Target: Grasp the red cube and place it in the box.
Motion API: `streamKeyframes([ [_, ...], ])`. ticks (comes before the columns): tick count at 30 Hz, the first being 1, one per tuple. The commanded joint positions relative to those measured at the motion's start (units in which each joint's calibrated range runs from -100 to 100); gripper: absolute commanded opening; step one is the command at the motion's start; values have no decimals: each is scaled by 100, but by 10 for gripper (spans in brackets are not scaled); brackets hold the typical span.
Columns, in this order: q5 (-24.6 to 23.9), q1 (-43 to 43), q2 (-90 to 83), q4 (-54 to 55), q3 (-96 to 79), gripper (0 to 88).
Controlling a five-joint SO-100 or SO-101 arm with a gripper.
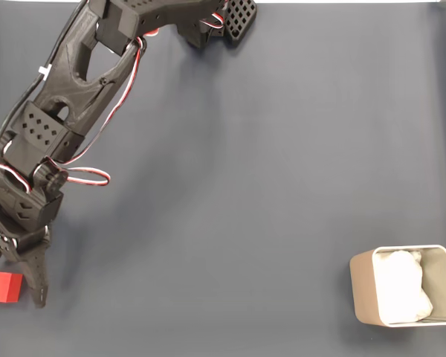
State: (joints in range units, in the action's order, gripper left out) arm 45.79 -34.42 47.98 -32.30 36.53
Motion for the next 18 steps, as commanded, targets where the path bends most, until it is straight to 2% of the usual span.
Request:
streamKeyframes([
  [1,93,-66,-67,279,362,416],
  [18,132,-159,263,828,544,429],
])
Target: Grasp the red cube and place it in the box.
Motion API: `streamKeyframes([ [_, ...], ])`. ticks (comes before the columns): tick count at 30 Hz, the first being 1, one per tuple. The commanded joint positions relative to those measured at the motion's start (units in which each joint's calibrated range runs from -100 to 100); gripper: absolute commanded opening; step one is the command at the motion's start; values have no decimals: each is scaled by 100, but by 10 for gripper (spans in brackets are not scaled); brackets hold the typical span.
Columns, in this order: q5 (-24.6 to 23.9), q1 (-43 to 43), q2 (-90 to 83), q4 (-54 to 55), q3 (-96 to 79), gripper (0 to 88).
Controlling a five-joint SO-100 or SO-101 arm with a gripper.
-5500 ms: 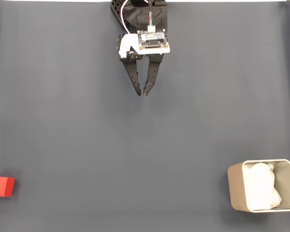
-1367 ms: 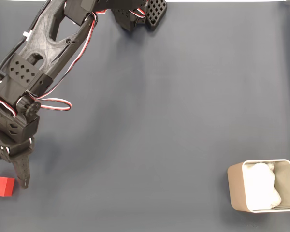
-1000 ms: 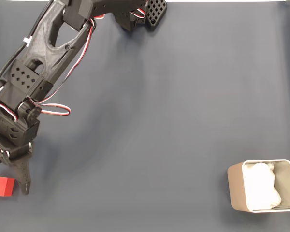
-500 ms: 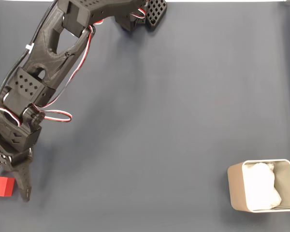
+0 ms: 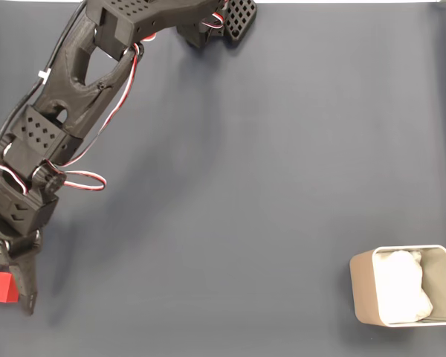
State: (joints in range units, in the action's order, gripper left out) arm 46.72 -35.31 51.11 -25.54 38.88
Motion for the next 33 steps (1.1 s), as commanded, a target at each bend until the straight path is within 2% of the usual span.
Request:
streamKeyframes([
  [1,44,-77,-33,168,309,430],
  [33,-59,214,158,398,364,435],
])
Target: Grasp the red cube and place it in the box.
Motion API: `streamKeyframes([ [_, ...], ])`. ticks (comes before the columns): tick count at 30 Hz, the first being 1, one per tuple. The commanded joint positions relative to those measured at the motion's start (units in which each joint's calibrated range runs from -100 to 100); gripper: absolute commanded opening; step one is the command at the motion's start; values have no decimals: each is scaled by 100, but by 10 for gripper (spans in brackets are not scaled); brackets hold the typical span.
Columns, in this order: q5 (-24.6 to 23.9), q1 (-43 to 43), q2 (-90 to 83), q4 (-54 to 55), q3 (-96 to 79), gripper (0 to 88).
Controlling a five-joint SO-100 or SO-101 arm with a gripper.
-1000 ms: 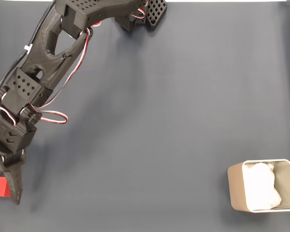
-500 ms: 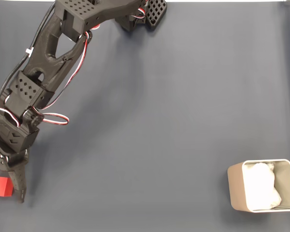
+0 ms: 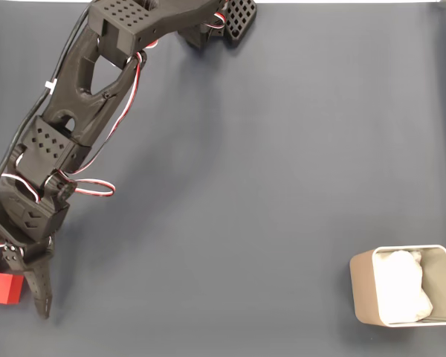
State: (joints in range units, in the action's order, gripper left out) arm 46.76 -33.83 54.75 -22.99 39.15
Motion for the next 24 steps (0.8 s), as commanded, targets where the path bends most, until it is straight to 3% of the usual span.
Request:
streamKeyframes([
  [1,-63,73,-207,143,355,435],
  [24,-78,158,-371,119,319,435],
])
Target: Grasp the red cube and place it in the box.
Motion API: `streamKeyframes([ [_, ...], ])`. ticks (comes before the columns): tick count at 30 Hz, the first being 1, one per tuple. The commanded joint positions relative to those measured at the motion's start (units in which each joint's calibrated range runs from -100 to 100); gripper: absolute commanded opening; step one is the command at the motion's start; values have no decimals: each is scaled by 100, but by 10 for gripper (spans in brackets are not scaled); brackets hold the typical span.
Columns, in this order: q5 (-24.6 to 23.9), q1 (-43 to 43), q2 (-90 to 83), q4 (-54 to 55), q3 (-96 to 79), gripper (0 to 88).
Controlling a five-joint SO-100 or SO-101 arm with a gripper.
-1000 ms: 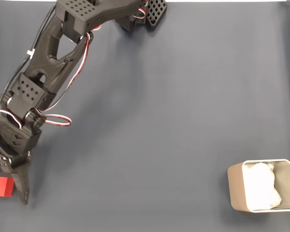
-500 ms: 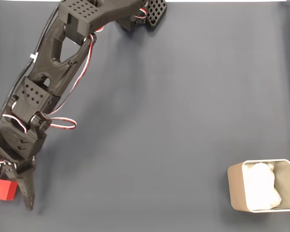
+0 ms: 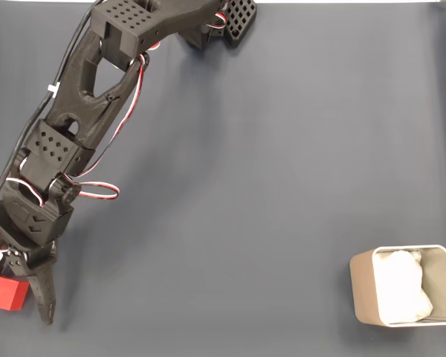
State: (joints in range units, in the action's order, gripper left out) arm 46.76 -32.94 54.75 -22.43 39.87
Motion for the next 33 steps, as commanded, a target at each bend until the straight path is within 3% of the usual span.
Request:
streamKeyframes([
  [1,-78,76,-380,63,237,435],
  [25,-78,247,-822,47,-228,421],
  [33,-68,247,-857,63,-228,361],
])
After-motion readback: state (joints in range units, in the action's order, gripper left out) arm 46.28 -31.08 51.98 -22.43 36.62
